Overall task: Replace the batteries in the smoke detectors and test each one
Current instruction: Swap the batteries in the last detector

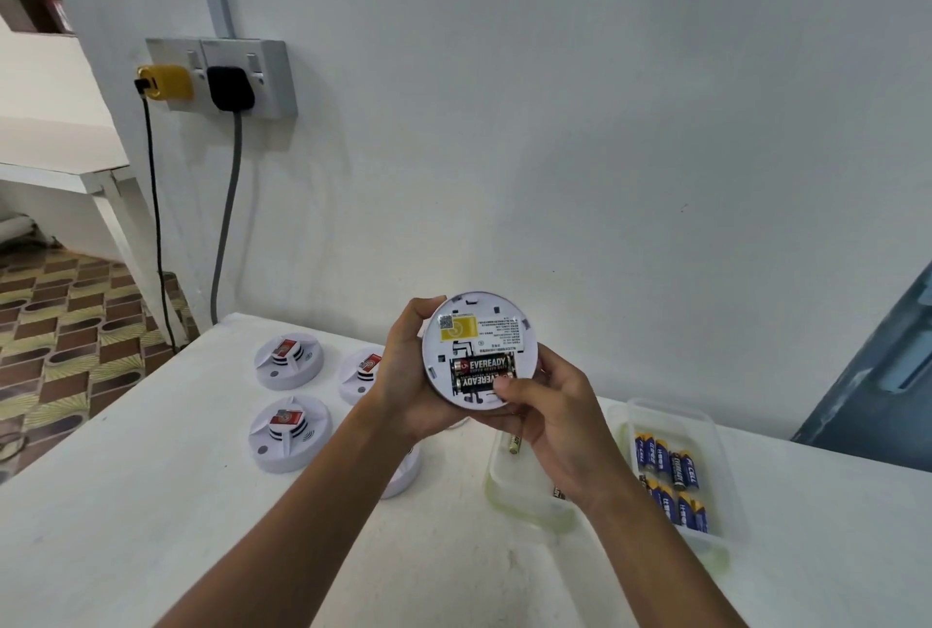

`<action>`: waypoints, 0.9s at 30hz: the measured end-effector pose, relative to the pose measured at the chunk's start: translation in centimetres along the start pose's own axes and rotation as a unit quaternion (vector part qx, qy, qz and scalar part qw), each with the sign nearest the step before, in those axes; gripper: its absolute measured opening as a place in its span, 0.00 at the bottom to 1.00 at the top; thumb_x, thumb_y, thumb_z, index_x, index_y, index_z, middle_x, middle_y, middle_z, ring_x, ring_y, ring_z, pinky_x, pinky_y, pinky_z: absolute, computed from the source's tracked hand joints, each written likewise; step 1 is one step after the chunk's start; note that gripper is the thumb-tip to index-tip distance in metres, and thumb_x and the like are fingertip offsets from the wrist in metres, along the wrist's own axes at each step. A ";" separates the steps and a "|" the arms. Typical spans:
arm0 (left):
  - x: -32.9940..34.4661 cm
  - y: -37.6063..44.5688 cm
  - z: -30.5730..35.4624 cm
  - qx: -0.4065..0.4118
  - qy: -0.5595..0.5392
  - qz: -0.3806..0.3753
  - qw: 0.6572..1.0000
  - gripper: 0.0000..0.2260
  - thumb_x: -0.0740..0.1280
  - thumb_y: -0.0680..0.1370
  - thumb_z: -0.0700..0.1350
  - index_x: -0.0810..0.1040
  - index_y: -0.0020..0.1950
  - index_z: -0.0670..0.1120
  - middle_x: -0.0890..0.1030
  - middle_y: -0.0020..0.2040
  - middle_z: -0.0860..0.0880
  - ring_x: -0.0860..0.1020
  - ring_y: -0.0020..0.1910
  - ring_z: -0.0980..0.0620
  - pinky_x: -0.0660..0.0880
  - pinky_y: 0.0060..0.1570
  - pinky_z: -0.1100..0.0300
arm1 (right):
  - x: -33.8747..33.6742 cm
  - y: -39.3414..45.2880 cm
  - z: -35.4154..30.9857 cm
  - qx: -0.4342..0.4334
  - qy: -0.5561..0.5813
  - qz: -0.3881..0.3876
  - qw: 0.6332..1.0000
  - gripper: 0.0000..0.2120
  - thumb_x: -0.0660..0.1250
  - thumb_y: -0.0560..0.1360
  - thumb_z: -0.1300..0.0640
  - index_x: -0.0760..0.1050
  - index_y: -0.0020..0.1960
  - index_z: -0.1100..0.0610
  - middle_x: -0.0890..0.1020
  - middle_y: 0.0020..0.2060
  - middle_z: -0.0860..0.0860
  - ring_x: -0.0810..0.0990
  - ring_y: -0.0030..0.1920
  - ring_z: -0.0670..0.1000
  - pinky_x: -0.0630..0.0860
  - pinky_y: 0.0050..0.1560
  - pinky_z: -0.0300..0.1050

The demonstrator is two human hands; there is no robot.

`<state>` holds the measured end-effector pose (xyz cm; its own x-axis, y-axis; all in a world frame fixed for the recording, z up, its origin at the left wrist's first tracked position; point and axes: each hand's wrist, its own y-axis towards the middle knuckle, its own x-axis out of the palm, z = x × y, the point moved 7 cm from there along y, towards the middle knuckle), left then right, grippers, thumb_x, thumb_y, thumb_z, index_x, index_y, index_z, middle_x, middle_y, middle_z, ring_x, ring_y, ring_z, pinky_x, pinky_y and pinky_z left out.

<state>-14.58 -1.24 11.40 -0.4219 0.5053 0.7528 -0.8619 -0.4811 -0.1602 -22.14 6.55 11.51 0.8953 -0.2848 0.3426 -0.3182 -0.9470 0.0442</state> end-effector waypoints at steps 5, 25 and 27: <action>-0.4 -0.2 -0.3 0.000 -0.005 0.006 1.000 0.27 0.55 0.75 0.58 0.77 0.61 0.40 0.75 0.60 0.37 0.74 0.57 0.40 0.70 0.56 0.46 | 0.0 -0.1 0.3 0.008 -0.002 0.010 1.000 0.14 0.64 0.73 0.72 0.77 0.58 0.62 0.84 0.49 0.62 0.84 0.48 0.61 0.81 0.45 0.54; -9.7 -2.8 3.4 0.114 -0.069 0.194 0.972 0.16 0.59 0.78 0.54 0.77 0.56 0.45 0.78 0.55 0.40 0.73 0.56 0.40 0.63 0.66 0.39 | -0.9 9.2 3.7 0.009 -0.452 0.090 0.887 0.14 0.61 0.77 0.62 0.76 0.60 0.62 0.81 0.56 0.57 0.80 0.55 0.57 0.76 0.59 0.49; -10.8 -3.2 3.9 0.130 -0.067 0.212 0.966 0.16 0.59 0.78 0.54 0.77 0.57 0.45 0.77 0.56 0.40 0.73 0.59 0.39 0.63 0.67 0.38 | 0.1 11.2 5.8 0.042 -0.573 0.035 0.818 0.14 0.61 0.76 0.62 0.76 0.59 0.64 0.78 0.58 0.60 0.77 0.58 0.59 0.73 0.58 0.45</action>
<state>-6.17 -7.94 6.22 -0.6667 0.1337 0.7332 -0.5118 -0.7973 -0.3200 -23.81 -4.95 6.54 0.5949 -0.2460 -0.7652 -0.4024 -0.9153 -0.0187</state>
